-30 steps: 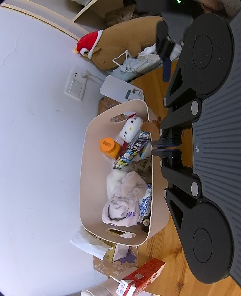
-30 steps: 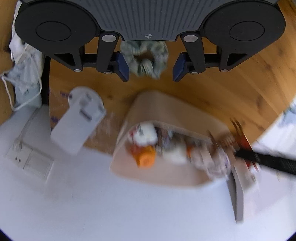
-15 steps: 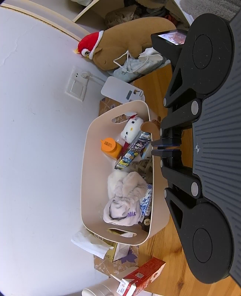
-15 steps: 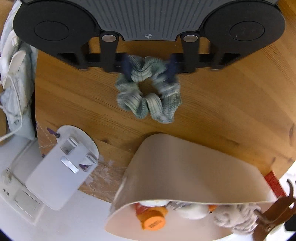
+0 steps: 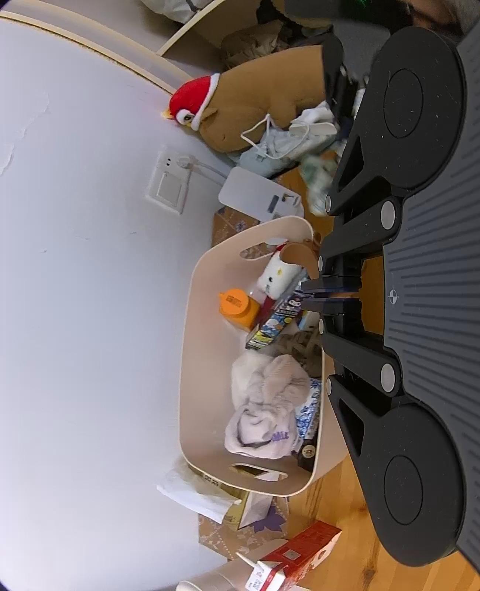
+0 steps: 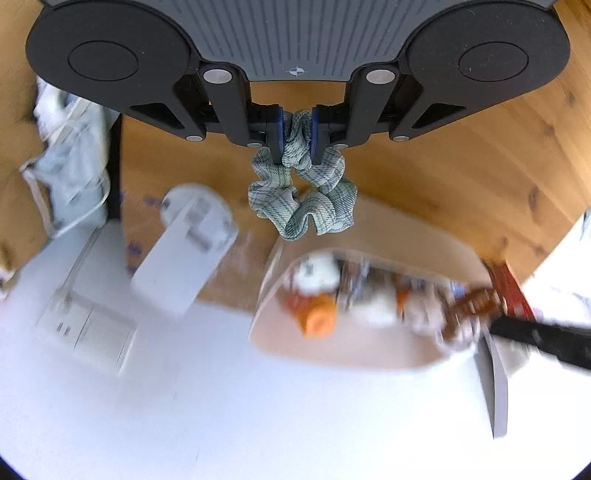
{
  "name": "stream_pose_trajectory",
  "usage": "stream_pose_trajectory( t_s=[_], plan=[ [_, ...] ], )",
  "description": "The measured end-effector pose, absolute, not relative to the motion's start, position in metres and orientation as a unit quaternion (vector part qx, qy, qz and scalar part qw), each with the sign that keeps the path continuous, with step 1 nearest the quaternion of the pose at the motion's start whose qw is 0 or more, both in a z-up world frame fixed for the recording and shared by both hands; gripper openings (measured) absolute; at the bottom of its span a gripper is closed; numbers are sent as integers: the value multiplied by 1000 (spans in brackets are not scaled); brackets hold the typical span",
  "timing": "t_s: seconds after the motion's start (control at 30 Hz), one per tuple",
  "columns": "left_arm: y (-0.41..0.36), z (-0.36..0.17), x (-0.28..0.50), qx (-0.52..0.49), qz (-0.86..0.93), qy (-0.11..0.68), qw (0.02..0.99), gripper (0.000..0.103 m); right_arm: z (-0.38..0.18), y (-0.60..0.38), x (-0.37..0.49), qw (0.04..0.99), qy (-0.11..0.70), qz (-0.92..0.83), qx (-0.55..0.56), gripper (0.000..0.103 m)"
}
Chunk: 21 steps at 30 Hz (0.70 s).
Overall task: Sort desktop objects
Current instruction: 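Lift the claw clip and scrunchie and carry both over the basket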
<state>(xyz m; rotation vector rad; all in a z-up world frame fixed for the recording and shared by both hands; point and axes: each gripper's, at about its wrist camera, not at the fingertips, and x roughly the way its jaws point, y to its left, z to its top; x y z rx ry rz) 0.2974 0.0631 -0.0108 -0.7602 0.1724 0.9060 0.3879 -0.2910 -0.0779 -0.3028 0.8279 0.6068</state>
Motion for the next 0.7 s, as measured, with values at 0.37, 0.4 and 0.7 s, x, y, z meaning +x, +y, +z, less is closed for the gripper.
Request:
stream_pose_trajectory(
  t_s=[0.37,0.4,0.7],
  plan=[
    [89,-1,280,-349,450,56,820,2,-14,-270,403,888,317,307,-128,13],
    [92,0,278,-348,453,54,819,2,-12,-267,406,889,314,307,-129,13],
    [131,8,259,-330,484,43,810,2,-4,-240,440,893,303,307,-126,13]
  ],
)
